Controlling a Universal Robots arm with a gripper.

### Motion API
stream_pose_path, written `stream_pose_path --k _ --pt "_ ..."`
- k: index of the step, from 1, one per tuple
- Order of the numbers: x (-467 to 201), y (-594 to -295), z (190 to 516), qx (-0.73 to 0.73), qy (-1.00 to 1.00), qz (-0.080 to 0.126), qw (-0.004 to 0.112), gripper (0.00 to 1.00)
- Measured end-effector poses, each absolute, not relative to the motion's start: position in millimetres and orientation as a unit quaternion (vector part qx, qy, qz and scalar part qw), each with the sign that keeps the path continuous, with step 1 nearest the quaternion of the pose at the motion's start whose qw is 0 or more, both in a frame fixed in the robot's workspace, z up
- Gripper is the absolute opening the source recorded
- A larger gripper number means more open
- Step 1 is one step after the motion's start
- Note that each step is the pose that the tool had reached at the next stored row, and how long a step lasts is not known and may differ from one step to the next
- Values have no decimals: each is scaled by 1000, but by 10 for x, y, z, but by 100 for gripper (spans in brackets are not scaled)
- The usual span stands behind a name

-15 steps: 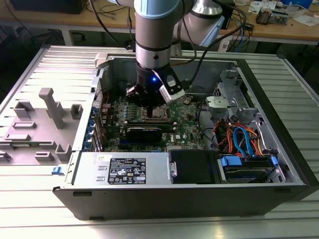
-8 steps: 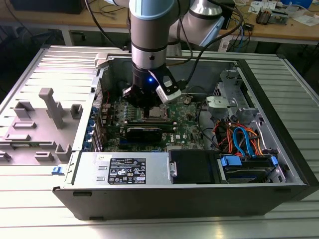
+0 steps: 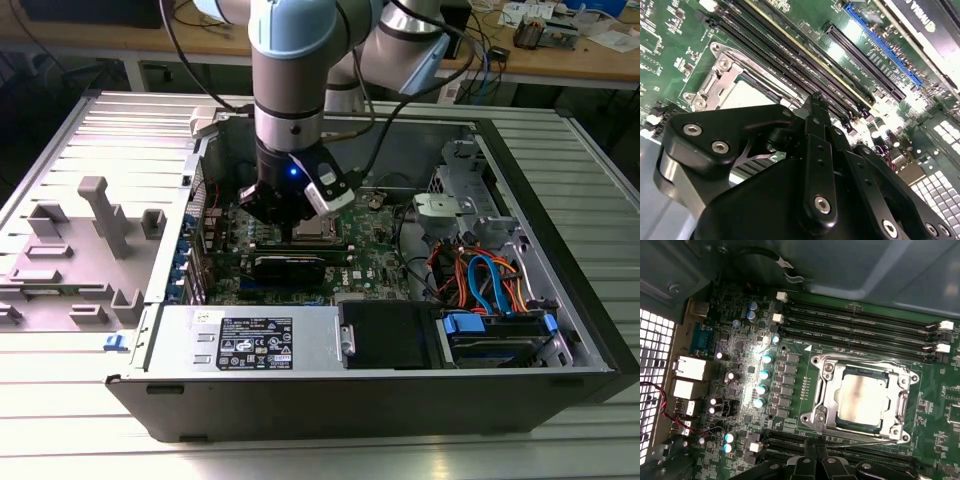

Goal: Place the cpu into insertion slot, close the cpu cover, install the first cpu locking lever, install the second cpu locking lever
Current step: 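Install the second cpu locking lever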

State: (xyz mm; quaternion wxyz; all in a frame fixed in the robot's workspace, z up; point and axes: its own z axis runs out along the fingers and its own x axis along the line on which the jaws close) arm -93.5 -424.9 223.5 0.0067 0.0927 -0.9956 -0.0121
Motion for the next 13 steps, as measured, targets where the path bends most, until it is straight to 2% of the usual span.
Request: stream_pose_path --k 5,13 --pt "-948 -4248 2203 96 -995 -24 6 11" --pt "-984 -4249 2178 98 -995 -24 6 11"
